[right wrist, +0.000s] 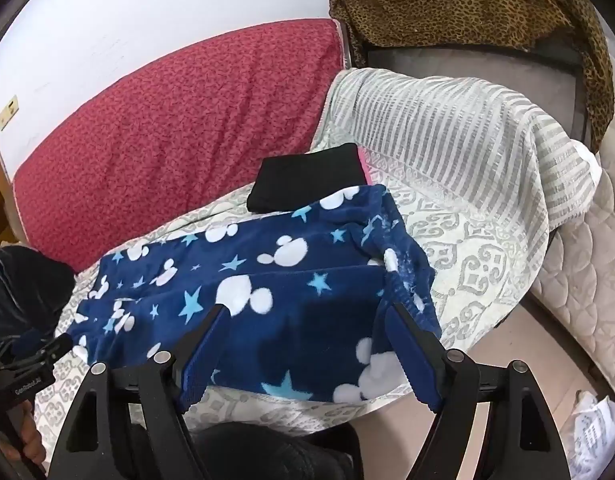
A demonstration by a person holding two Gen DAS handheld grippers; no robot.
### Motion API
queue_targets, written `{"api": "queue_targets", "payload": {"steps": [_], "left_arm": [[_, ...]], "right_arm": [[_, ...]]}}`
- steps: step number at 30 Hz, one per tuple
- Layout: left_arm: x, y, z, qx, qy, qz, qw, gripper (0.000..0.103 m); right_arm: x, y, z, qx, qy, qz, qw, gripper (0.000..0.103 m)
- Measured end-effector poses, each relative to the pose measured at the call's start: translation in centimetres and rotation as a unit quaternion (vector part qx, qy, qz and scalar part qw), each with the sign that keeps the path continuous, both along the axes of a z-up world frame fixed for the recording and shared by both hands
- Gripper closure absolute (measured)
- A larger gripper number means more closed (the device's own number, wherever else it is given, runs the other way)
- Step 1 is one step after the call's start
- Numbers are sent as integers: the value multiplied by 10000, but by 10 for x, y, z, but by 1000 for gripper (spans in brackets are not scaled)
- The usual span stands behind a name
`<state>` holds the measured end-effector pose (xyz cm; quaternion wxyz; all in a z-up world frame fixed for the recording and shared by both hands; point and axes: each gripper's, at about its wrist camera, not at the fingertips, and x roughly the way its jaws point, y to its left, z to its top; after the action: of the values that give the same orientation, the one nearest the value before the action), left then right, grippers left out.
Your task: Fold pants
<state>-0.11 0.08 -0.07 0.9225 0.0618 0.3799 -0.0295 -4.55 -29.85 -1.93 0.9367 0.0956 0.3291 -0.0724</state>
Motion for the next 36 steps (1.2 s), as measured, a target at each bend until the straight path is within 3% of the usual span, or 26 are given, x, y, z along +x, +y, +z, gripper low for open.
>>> {"api": "queue_targets", "payload": {"steps": [31, 36], "left_arm": [[-3, 10, -5, 102, 84, 24, 9999, 12], [-3, 11, -4, 76, -117, 27, 9999, 12]], "right_arm": [[-7, 9, 0, -140, 70, 70, 9999, 22], [-7, 10, 0, -142, 74, 74, 9998, 22]]}}
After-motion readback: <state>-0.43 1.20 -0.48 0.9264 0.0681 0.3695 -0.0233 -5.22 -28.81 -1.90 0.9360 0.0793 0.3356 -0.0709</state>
